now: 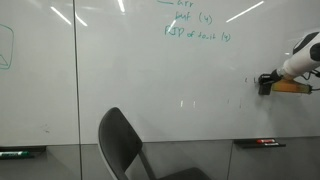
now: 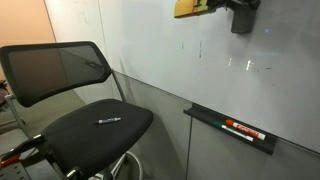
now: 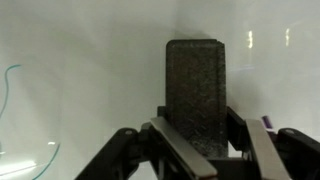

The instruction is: Pick up the eraser from the black chair and wipe off the black writings on the board

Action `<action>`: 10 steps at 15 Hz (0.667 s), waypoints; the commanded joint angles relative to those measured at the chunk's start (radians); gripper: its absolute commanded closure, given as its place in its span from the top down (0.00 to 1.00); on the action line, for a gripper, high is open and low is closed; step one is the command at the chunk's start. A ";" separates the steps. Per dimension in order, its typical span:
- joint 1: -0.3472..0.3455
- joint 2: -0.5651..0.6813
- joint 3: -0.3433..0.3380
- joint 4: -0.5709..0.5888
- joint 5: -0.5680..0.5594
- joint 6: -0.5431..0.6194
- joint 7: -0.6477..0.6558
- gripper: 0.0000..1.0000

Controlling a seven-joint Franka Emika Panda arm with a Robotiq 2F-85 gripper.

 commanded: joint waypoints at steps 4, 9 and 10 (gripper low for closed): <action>-0.016 0.100 0.196 0.192 0.000 0.085 -0.057 0.32; -0.013 0.095 0.231 0.187 0.001 0.104 -0.195 0.32; -0.018 0.101 0.223 0.184 0.001 0.106 -0.208 0.32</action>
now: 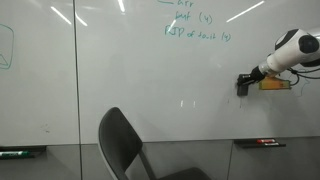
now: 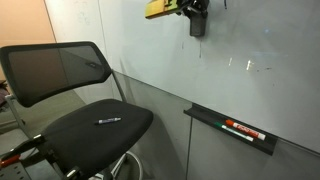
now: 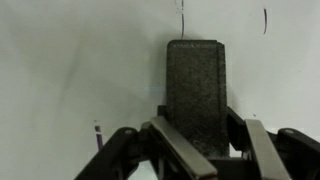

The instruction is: Pick up the eraser from the black chair and wipe off the black writings on the board

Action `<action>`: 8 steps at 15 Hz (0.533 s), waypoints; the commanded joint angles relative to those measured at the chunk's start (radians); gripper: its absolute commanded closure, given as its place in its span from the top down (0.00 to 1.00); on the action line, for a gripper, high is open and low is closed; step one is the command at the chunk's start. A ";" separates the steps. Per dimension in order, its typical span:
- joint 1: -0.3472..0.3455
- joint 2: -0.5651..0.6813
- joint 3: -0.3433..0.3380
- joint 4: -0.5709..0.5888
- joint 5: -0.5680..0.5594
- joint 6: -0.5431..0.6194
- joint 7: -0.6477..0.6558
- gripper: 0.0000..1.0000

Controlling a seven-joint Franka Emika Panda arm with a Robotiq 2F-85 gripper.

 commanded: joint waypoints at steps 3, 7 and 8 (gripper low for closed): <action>0.009 0.097 -0.023 0.119 0.001 -0.055 -0.098 0.32; 0.001 0.096 -0.109 0.019 0.141 -0.095 -0.332 0.32; 0.094 0.114 -0.223 0.008 0.152 -0.076 -0.357 0.32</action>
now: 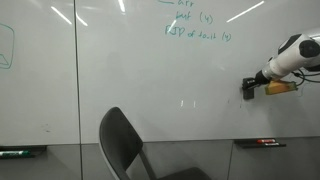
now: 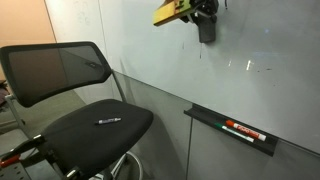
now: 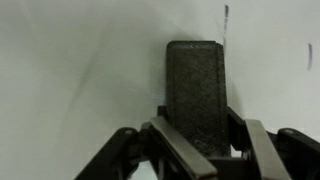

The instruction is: Pick up the eraser from the black chair and wipe off the black writings on the board

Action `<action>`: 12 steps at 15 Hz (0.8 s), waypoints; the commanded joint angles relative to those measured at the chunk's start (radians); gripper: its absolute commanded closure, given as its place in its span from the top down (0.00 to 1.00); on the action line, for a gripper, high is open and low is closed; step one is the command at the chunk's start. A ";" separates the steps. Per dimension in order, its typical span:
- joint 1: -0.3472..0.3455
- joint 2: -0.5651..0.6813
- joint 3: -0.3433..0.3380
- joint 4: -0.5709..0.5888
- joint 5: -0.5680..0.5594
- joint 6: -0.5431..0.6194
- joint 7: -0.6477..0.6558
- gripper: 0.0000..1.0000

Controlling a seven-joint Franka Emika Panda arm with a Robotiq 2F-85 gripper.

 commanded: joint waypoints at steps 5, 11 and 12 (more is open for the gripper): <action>0.291 0.151 -0.357 -0.088 0.397 -0.040 -0.489 0.32; 0.322 0.085 -0.237 -0.160 0.724 -0.209 -0.841 0.32; 0.488 0.103 -0.392 -0.139 0.732 -0.201 -0.822 0.32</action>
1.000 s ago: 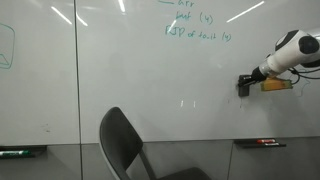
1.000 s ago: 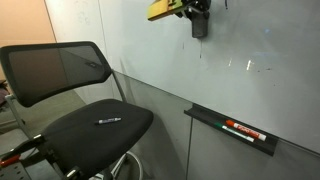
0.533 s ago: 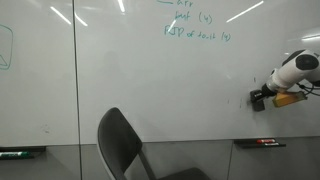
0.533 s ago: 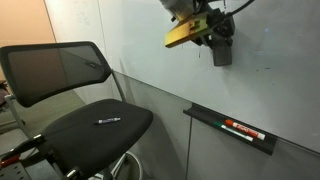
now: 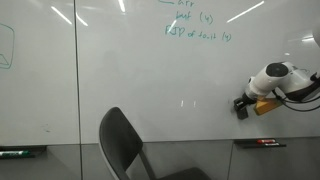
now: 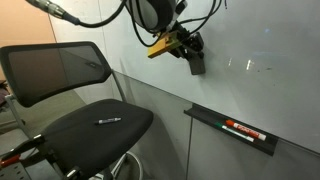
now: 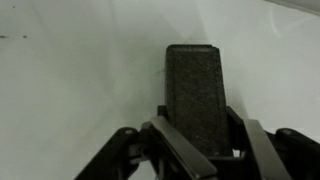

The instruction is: Pick up the eraser from the black chair and wipe off the black writings on the board

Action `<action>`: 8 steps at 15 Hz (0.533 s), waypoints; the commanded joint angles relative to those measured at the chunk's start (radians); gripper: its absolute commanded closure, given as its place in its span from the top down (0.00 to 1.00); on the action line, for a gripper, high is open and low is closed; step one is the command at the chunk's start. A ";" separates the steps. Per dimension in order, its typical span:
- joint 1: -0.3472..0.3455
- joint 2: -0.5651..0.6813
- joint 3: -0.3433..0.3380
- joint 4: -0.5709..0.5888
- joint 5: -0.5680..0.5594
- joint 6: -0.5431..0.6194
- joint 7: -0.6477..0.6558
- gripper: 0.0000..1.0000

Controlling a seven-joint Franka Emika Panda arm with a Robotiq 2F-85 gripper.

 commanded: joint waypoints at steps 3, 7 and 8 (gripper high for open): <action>0.061 -0.117 0.038 0.002 0.106 -0.081 -0.161 0.32; 0.069 -0.127 0.048 0.029 0.103 -0.074 -0.142 0.32; 0.063 -0.120 0.044 0.034 0.113 -0.076 -0.142 0.32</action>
